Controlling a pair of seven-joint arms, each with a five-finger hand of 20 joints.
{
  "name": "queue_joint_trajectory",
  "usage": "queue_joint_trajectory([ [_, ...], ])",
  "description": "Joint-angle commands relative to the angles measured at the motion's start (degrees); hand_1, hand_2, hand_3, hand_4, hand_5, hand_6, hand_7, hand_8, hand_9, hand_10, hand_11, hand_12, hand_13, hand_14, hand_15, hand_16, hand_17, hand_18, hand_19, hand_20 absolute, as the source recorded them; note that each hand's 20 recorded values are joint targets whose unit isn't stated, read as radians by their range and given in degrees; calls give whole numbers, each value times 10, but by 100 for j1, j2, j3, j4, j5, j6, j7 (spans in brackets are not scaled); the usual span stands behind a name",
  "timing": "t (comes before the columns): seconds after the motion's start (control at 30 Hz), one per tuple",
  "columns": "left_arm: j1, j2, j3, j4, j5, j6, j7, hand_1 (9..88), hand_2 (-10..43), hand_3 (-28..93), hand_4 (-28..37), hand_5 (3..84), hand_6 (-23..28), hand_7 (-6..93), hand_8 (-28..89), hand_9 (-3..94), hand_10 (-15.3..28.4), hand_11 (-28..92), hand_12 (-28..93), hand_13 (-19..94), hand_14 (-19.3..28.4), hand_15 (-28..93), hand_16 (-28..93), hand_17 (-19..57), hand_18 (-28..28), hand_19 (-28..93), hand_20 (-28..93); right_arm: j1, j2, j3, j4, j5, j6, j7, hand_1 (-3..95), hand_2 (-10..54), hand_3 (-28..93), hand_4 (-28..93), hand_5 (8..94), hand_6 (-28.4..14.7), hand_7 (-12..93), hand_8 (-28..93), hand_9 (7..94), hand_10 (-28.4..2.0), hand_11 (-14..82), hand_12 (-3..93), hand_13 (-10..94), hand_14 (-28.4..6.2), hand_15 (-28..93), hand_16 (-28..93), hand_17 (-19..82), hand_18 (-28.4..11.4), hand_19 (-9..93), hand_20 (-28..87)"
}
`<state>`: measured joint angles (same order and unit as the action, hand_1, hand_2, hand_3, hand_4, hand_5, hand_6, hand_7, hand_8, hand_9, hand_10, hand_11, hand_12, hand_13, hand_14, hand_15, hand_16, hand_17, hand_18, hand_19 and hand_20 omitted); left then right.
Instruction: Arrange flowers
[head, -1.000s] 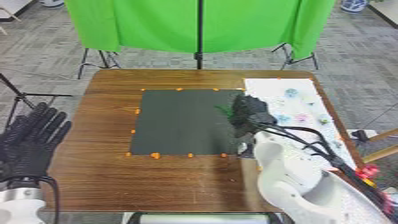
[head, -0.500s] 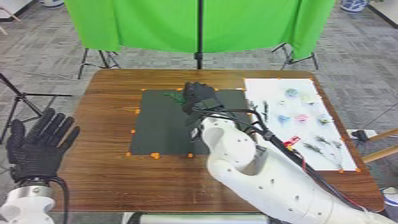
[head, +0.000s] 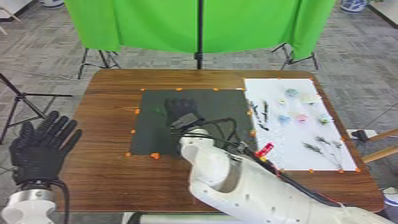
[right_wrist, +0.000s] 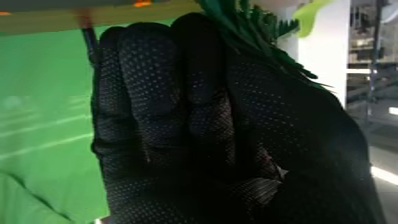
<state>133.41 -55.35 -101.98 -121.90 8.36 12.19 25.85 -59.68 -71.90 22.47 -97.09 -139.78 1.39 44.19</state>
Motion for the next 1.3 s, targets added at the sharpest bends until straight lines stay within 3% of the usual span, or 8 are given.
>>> queue_joint_trajectory([
  [0.03, -77, 85, 126, 55, 22, -40, -133, 249, 147, 716, -283, 469, 72, 183, -91, 408, 147, 237, 133, 313, 137, 341, -52, -27, 140, 301, 129, -271, -181, -35, 193, -324, -365, 107, 616, -95, 680, -156, 762, -8, 393, 227, 905, -92, 165, 509, 805, -61, 450, 453, 344, -265, 729, 207],
  [0.33, -337, 152, 312, 151, 0, -18, -155, 256, 145, 716, -283, 470, 73, 184, -93, 409, 147, 242, 133, 314, 137, 346, -53, -27, 140, 303, 129, -381, -408, 152, 205, -137, -503, 56, 583, -95, 665, -147, 740, -24, 393, 221, 877, -102, 199, 514, 783, -93, 502, 431, 359, -275, 733, 204],
  [0.4, -340, 170, 335, 128, -39, 57, -62, 258, 142, 719, -283, 469, 72, 185, -93, 409, 147, 243, 133, 313, 137, 347, -54, -27, 140, 303, 129, -424, -433, 207, 128, 80, -653, 152, 572, -95, 653, -150, 732, -33, 362, 219, 869, -106, 204, 511, 772, -108, 521, 411, 357, -276, 728, 196],
  [0.6, -278, 198, 236, 100, -63, 120, 58, 296, 75, 735, -283, 451, 72, 188, -91, 402, 143, 248, 134, 313, 135, 351, -53, -26, 139, 306, 130, -401, -412, 150, -45, 356, -580, 298, 555, -95, 641, -169, 700, -63, 215, 182, 847, -112, 223, 504, 761, -124, 543, 383, 365, -275, 706, 163],
  [0.7, -290, 204, 223, 107, -45, 108, 33, 304, 60, 739, -283, 451, 71, 192, -93, 401, 142, 250, 134, 313, 134, 354, -53, -26, 139, 307, 131, -336, -399, 122, -137, 505, -513, 365, 527, -95, 650, -178, 694, -89, 149, -48, 836, -124, 258, 473, 761, -136, 559, 338, 367, -276, 705, 154],
  [1.0, -204, 129, 154, 60, -67, 141, 80, 316, 50, 735, -283, 454, 71, 197, -97, 402, 142, 257, 134, 314, 133, 360, -54, -25, 139, 307, 132, -308, -124, 213, -454, 667, -251, 26, 381, -76, 694, -175, 666, -107, 106, -59, 797, -171, 375, 315, 744, -149, 574, 313, 358, -281, 706, 154],
  [1.1, -81, 79, 63, 19, -101, 214, 119, 309, 65, 733, -283, 455, 71, 198, -98, 403, 143, 259, 134, 315, 133, 361, -54, -25, 139, 308, 133, -345, 88, 365, -645, 749, -421, -214, 318, 36, 716, -166, 678, -94, 150, -51, 759, -208, 300, 270, 679, -181, 551, 268, 284, -283, 701, 169],
  [1.3, -190, 89, 77, 74, -104, 270, 101, 291, 89, 735, -283, 459, 72, 199, -99, 406, 143, 261, 134, 316, 134, 364, -55, -25, 139, 309, 134, -484, 224, 748, -1008, 1124, -1776, -845, 292, 79, 747, -173, 690, -69, 276, -60, 533, -274, 110, 168, 430, -248, 541, 172, 180, -284, 669, 202],
])
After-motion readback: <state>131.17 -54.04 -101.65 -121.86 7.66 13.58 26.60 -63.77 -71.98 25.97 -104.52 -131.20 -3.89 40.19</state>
